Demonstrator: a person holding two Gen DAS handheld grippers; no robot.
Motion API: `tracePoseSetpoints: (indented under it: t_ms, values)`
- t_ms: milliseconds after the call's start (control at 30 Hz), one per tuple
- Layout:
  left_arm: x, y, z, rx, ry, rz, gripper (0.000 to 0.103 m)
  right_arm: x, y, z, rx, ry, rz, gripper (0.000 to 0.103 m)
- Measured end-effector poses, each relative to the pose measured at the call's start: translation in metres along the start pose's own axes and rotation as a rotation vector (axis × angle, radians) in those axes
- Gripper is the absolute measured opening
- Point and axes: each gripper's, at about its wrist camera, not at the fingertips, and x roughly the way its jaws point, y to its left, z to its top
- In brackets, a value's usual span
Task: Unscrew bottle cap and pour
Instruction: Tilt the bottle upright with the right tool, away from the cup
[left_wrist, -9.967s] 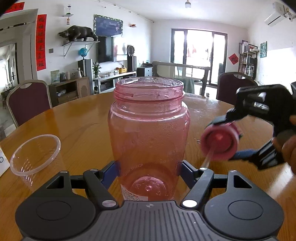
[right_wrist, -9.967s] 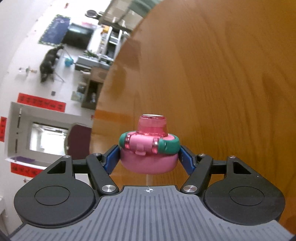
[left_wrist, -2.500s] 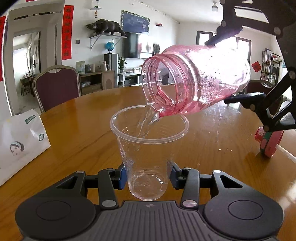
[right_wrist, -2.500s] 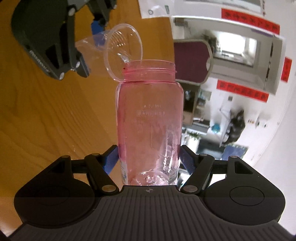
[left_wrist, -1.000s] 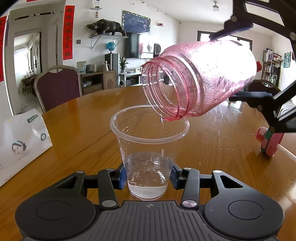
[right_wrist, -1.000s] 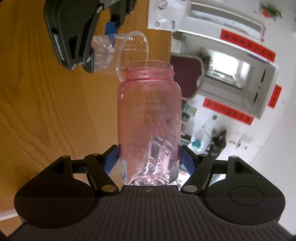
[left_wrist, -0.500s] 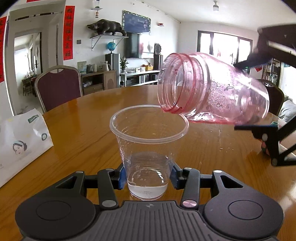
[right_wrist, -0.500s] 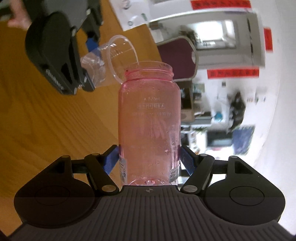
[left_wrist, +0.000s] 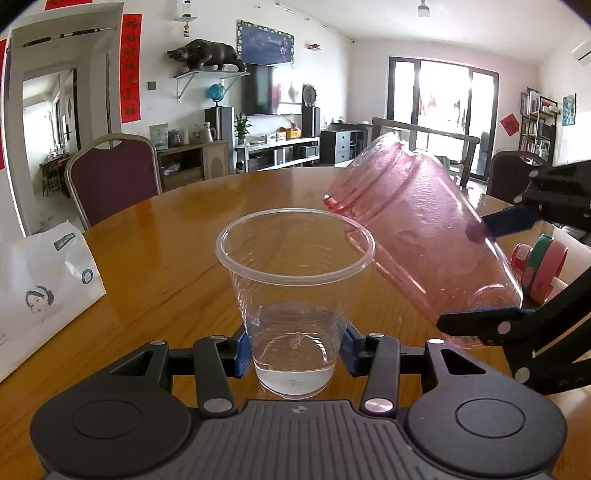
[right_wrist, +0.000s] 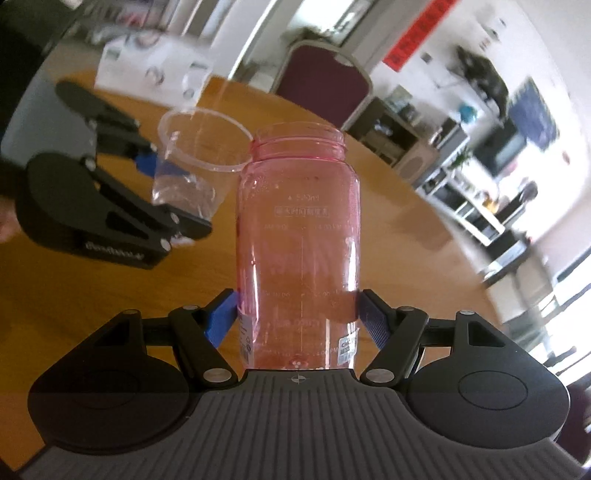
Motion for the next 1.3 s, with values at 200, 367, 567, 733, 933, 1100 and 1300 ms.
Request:
tracePoseSetpoints:
  t_ms: [200, 367, 567, 733, 933, 1100, 1300]
  values:
    - [-0.001, 0.0, 0.0, 0.008, 0.004, -0.004, 0.045, -0.005, -0.006, -0.025, 0.166, -0.033, 0.027, 0.072]
    - [0.0, 0.002, 0.001, 0.014, 0.008, -0.006, 0.045, -0.007, -0.007, -0.019, 0.109, -0.01, 0.047, 0.072]
    - [0.002, 0.006, 0.001, 0.004, 0.007, -0.007, 0.045, 0.003, -0.027, 0.008, 0.036, 0.153, 0.173, 0.073]
    - [0.002, 0.007, 0.002, 0.001, 0.006, -0.015, 0.046, 0.035, -0.036, 0.035, 0.047, 0.325, 0.249, 0.089]
    - [0.002, 0.007, 0.0, -0.006, 0.002, -0.017, 0.046, 0.073, -0.047, 0.068, 0.059, 0.532, 0.339, 0.092]
    - [0.003, 0.007, 0.001, -0.009, 0.002, -0.017, 0.046, 0.105, -0.056, 0.095, 0.069, 0.704, 0.414, 0.079]
    - [0.003, 0.007, 0.0, -0.011, 0.001, -0.015, 0.047, 0.094, -0.059, 0.1, 0.082, 0.662, 0.402, 0.073]
